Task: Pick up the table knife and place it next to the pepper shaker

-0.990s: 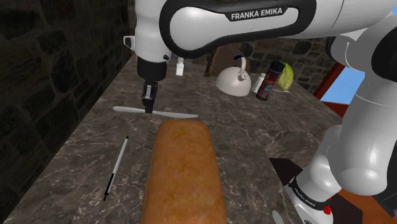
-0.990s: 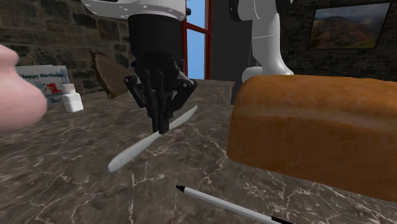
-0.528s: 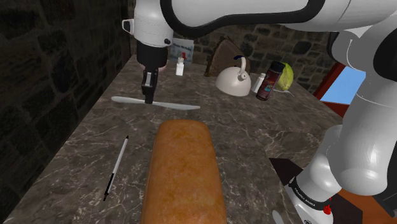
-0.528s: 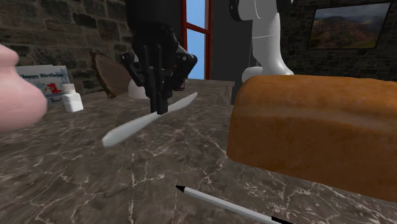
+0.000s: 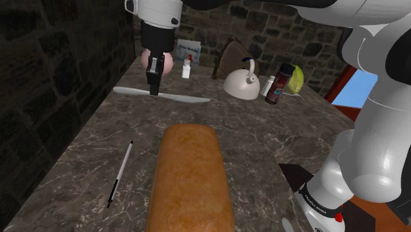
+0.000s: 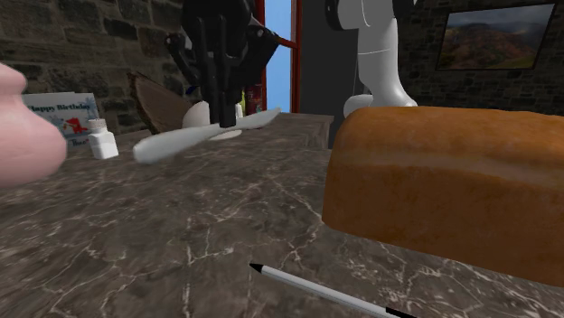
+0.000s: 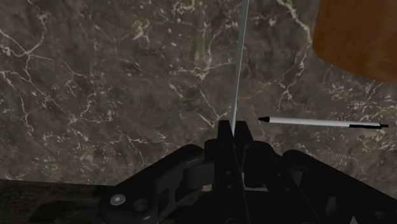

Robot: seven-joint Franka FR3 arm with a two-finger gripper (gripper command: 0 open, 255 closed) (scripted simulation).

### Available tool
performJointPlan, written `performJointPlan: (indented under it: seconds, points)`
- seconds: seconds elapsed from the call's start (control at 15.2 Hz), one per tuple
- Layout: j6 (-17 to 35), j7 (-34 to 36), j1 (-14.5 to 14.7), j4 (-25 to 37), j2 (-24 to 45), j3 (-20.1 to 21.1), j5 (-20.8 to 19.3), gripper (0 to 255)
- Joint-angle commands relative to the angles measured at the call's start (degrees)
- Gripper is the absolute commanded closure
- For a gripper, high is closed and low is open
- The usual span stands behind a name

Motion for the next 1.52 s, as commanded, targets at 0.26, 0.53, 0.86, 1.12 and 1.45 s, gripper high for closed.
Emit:
performJointPlan:
  seconds: [0.26, 0.53, 0.86, 1.12, 1.45]
  points:
    - [-5.4, 0.2, 0.6, 6.5, 1.2, 0.1, -0.5, 255]
    - [-9.0, 0.3, 1.2, 11.3, 2.4, 0.2, -0.9, 255]
    - [-7.8, -3.0, -2.2, 3.0, -5.1, -0.5, 2.1, 255]
    - [-5.4, -8.1, -5.6, -8.2, -14.6, -2.6, 5.9, 255]
    - [-4.3, -14.6, -8.1, -19.2, -24.8, -6.2, 8.9, 255]
